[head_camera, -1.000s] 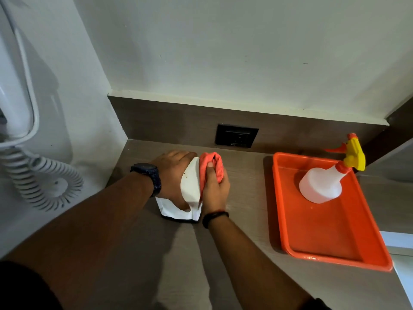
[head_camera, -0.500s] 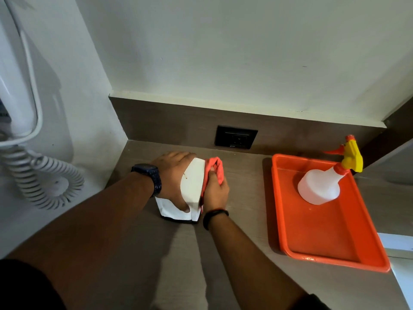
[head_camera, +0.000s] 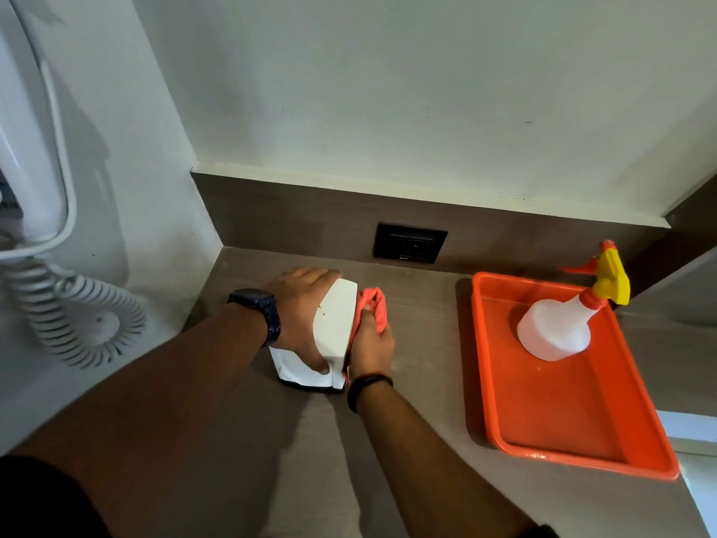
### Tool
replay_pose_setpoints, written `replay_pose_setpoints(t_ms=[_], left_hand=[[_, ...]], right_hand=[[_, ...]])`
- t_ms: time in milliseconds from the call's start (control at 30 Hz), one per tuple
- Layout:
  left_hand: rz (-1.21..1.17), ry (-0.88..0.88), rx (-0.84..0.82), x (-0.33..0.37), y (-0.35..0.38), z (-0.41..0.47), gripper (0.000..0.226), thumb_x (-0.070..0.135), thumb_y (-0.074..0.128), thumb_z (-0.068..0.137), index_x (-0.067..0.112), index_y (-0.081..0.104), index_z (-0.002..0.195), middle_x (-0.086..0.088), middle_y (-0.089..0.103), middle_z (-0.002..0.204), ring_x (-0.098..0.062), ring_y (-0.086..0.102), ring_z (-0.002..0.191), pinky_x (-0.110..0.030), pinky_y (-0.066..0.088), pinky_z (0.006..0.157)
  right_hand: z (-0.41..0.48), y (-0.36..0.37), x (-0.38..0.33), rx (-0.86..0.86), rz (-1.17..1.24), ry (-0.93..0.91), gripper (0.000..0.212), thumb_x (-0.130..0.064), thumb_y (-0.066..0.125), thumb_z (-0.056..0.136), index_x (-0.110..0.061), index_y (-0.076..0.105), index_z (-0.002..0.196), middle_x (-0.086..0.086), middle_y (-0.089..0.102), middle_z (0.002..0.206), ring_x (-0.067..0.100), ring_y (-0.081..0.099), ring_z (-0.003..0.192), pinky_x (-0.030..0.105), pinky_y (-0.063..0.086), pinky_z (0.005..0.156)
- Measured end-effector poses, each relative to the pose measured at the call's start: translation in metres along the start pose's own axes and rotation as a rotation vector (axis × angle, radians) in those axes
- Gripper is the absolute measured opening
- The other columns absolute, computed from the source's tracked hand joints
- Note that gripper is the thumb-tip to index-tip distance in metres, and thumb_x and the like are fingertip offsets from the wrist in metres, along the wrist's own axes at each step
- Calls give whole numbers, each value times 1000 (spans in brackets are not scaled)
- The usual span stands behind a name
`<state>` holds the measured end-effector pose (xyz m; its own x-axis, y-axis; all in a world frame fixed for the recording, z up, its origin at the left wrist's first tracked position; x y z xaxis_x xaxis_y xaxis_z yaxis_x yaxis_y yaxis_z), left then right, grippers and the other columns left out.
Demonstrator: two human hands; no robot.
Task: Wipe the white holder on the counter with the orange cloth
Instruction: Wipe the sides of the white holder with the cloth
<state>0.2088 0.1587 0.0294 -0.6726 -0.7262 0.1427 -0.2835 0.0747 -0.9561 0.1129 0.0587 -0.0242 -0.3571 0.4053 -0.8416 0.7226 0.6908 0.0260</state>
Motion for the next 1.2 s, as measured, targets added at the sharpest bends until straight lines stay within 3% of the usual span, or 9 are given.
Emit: replay_pose_setpoints(t_ms=[267,400,633,767,833,900,1000,1100,1200], left_hand=[[-48,52,61,1,-4,0,134,83,67,26,26,25,140,1,43,141,-20,40,125,-38,32,108],[-7,16,38,-2,1,2,142,86,62,24,23,17,143,-1,35,148,-23,34,131,-41,32,110],[-35,5,7,1,-1,-1,148,82,73,29,20,7,147,-3,22,156,-23,21,139,-37,19,113],[-300,-30,77,-10,-4,-18,156,66,90,31,22,-2,149,-4,10,159,-20,9,143,-35,10,115],[-426,-59,133,-20,-6,-27,158,55,95,30,19,-1,150,-4,10,159,-19,11,143,-39,16,117],[-503,-62,157,-27,-6,-31,159,50,98,30,18,-2,149,-3,12,158,-20,12,144,-41,17,117],[-574,-80,110,-31,1,-31,165,53,96,32,33,-25,142,-5,12,158,-22,13,143,-43,20,116],[-620,-46,109,-31,4,-30,163,52,96,35,50,-40,125,-9,19,156,-22,19,141,-44,23,115],[-635,3,101,-28,5,-27,163,41,98,41,46,-40,127,-12,34,148,-25,32,135,-50,30,111]], right_hand=[[-7,9,-28,-71,5,-229,14,-50,60,83,-45,66,94,-10,70,108,15,65,109,40,50,103],[12,5,-13,-70,-33,-81,34,-44,56,91,-23,68,116,6,71,118,26,65,111,49,48,105],[-22,-22,28,-26,187,100,26,-38,59,91,-23,65,112,5,73,108,25,68,101,43,56,92],[-34,-12,-42,-107,103,-344,20,-44,60,89,-42,68,107,-8,72,107,15,68,104,29,54,86],[-37,2,-79,-157,-167,-665,22,-43,59,86,-54,63,105,-19,66,106,11,63,108,31,50,94],[-34,27,-89,-272,-555,-874,29,-36,57,87,-40,64,115,-8,67,119,20,57,121,42,44,106],[-23,49,-73,-362,-1105,-945,45,-41,52,87,-27,57,130,4,56,144,31,32,147,48,22,122],[-31,49,-68,-346,-1128,-1005,48,-41,50,86,-26,56,131,4,58,142,31,34,147,48,21,121],[-42,42,-63,-356,-1108,-1108,48,-42,51,85,-22,60,128,5,62,138,31,43,141,47,27,119]])
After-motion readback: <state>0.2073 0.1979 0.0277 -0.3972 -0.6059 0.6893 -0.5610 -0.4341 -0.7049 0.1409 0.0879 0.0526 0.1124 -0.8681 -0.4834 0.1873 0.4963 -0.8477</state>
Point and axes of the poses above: each hand's wrist, its own z-axis towards the middle knuckle, its own y-axis out of the palm, x = y × z, the point moved 6 cm from there along z, towards the middle knuckle
